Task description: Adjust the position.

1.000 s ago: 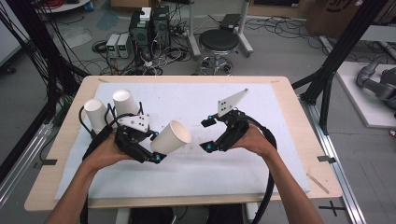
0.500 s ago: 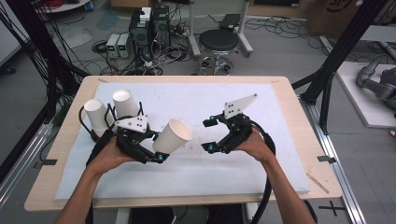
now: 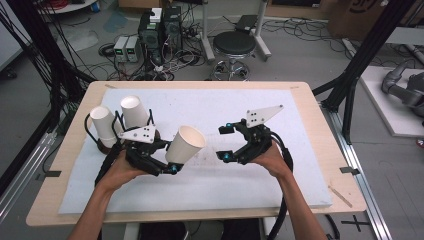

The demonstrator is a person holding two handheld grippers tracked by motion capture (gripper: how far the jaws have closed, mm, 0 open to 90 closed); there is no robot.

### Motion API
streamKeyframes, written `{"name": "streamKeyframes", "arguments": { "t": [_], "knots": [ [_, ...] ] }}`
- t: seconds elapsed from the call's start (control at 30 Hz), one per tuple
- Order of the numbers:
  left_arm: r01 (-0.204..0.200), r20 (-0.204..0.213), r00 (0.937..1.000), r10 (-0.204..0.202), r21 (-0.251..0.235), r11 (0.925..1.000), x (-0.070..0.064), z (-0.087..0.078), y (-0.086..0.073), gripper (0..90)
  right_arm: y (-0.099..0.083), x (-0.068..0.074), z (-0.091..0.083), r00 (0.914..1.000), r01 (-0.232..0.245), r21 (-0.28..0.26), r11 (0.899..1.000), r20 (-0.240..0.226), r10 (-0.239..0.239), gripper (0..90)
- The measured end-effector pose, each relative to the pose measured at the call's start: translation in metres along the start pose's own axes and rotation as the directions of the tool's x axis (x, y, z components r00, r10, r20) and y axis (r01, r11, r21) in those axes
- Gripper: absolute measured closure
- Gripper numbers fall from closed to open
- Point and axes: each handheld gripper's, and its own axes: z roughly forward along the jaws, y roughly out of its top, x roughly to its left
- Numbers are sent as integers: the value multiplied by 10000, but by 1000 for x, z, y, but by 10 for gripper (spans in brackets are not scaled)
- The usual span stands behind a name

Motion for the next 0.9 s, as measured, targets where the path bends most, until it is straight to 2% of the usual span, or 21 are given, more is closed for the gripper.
{"name": "streamKeyframes", "arguments": {
  "t": [0.27, 0.43, 0.63, 0.9],
  "knots": [
    [-35, -16, 10000, 34, -452, 9990, 0, 0, 1, 357, -4, 0, 3, 9999, -123, -655, 9978, -71, 118, 125],
    [-7, 31, 10000, 9, -610, 9981, 0, 4, 0, 357, -6, 1, 8, 9993, -202, -1184, 9928, -342, 162, 125],
    [-56, 71, 10000, 62, -786, 9969, 0, 6, 1, 357, -6, 1, 17, 9988, -222, -1480, 9887, -468, 155, 125],
    [-58, 82, 9999, 69, -1301, 9915, -1, 8, -1, 357, -5, 1, 22, 9975, -371, -1836, 9823, -652, 255, 125]
  ]
}}
